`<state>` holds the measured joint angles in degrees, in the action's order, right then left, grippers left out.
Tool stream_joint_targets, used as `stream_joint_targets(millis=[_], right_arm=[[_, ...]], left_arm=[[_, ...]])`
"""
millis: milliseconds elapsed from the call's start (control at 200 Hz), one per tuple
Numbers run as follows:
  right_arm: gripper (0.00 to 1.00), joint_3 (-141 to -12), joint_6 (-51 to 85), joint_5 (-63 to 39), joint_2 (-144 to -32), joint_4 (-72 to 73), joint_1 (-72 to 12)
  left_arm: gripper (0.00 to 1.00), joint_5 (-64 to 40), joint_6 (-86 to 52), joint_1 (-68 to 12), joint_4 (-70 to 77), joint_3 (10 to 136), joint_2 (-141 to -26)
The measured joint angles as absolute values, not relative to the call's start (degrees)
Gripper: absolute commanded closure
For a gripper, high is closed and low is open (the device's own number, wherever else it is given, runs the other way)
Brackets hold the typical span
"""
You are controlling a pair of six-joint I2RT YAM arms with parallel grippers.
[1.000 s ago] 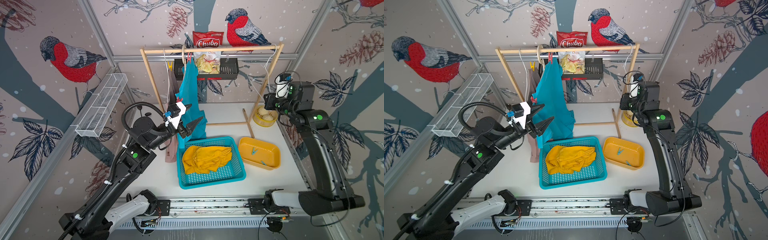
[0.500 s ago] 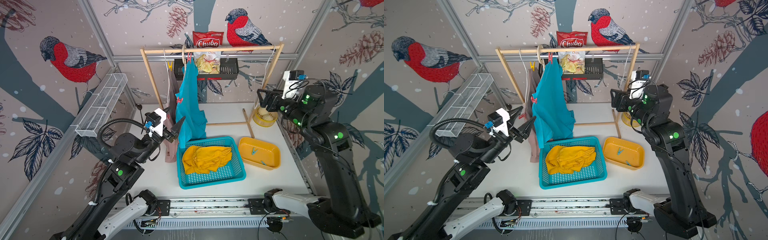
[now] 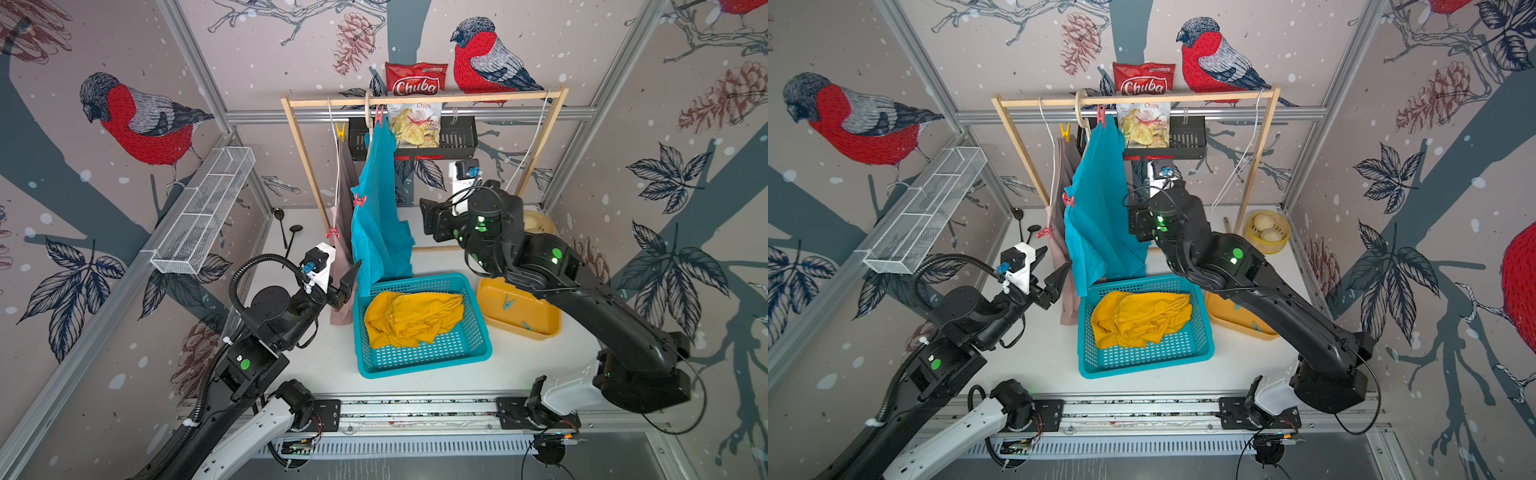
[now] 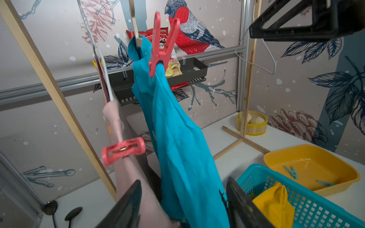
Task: Remove the clothespins securing t-shirts to the hanger
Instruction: Pick up the hanger from the clothes rail.
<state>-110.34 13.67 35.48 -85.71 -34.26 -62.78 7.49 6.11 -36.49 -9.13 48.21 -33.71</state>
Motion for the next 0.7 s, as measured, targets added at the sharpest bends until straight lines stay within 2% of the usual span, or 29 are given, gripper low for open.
stream_joint_targets(millis=[165, 410, 700], right_arm=[[0.23, -113.91, 15.20, 36.29, -92.44, -30.89, -67.40], [0.21, -123.42, 17.78, 32.36, -103.09, -30.65, -67.46], [0.20, -125.86, 19.62, 30.17, -106.41, -30.74, -68.18]], left_arm=[[0.35, 10.70, 3.07, -36.49, -9.69, 45.01, -32.60], [0.36, 11.94, 0.91, -36.49, -9.61, 42.44, -31.46], [0.35, 11.79, 0.89, -36.49, -9.69, 41.12, -30.41]])
